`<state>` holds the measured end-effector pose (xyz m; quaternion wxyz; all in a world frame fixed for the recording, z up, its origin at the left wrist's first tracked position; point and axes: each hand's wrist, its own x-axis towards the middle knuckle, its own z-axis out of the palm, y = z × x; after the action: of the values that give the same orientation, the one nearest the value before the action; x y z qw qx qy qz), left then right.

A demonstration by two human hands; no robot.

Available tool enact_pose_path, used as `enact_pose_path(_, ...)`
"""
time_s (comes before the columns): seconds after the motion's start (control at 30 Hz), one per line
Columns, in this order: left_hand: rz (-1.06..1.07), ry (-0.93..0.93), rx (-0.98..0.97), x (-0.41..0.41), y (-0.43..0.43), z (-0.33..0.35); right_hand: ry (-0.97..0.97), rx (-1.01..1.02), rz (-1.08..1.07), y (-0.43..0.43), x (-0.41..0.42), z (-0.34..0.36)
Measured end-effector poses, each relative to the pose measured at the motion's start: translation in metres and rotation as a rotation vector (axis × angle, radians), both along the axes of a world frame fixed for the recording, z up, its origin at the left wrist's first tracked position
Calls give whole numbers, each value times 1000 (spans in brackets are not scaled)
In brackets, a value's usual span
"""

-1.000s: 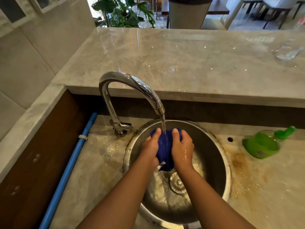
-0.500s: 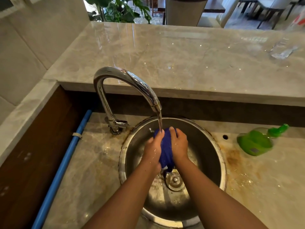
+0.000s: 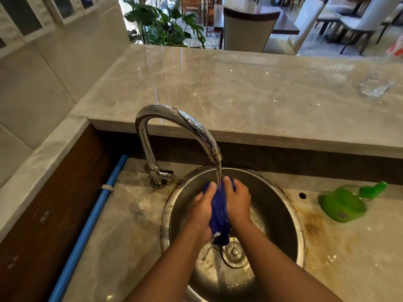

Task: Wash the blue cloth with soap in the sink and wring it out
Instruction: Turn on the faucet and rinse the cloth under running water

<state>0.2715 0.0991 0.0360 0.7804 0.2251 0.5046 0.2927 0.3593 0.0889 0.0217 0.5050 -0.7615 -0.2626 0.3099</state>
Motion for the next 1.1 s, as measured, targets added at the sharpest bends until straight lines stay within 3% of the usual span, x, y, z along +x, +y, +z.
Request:
enact_pose_path(0.1,-44,50,90,-1,9,6,-21,35,-23,-7,0,8)
enact_pose_path(0.23,27,190,43,3,24,-1,-69,162,90,-24,-25,24)
enact_pose_path(0.43,0,57,-25,2,5,1,-218,84,45,-10,-19,10)
enact_pose_path(0.57,-72,3,23,-4,1,9,-74,-27,20,-4,4,-7)
enact_pose_path(0.7,-8,72,43,4,10,9,-13,100,-61,-16,-10,4)
enact_pose_path(0.83,46,159,106,11,24,3,-89,211,46,-26,-35,18)
enact_pose_path(0.97,35,183,104,11,14,-5,-309,92,69,-12,-28,10)
enact_pose_path(1.1,-11,81,71,0,8,-3,-177,-19,37,5,-3,-1)
